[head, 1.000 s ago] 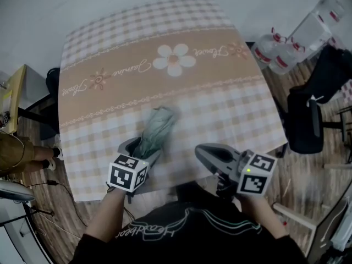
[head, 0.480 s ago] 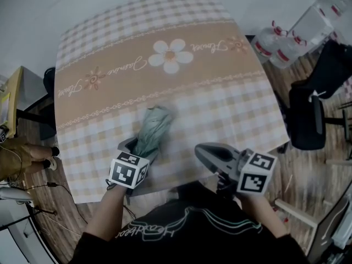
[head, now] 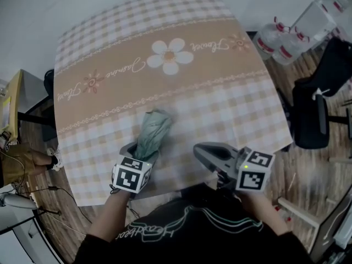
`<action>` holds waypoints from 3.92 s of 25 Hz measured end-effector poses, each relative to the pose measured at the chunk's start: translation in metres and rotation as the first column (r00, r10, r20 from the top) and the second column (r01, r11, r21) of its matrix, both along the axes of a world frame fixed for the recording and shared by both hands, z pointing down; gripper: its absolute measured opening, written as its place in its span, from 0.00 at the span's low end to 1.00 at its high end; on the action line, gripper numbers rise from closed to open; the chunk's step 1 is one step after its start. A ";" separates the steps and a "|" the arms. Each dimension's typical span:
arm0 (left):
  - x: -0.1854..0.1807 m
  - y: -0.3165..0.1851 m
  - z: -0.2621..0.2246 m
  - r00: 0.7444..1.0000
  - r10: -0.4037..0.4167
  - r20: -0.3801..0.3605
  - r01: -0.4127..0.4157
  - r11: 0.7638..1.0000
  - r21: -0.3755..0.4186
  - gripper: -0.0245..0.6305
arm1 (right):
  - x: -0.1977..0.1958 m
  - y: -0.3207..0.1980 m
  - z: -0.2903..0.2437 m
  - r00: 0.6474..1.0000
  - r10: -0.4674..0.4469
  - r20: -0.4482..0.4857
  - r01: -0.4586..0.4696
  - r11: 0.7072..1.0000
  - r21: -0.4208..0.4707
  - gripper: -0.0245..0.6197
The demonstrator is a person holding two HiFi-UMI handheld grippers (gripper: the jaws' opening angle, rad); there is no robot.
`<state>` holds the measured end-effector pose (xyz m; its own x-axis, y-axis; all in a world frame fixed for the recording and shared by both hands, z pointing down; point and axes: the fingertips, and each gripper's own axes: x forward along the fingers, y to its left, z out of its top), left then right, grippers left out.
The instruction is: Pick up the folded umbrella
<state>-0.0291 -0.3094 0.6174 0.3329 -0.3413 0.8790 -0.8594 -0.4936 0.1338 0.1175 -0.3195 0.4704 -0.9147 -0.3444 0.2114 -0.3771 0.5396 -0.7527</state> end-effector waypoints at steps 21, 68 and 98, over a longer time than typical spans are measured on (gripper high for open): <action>-0.004 -0.003 -0.004 0.996 -0.008 -0.089 0.002 0.997 -0.071 0.44 | -0.054 -0.062 0.037 0.975 -0.219 0.021 0.220 0.971 -0.093 0.06; 0.029 0.120 -0.251 0.795 -0.100 -0.598 0.372 0.859 0.351 0.44 | -0.021 0.103 -0.126 0.978 -0.208 -0.027 0.207 0.934 0.292 0.06; 0.046 0.224 -0.327 0.776 0.012 -0.630 0.384 0.784 0.488 0.44 | -0.004 0.217 -0.187 0.979 -0.203 -0.026 0.189 0.853 0.487 0.05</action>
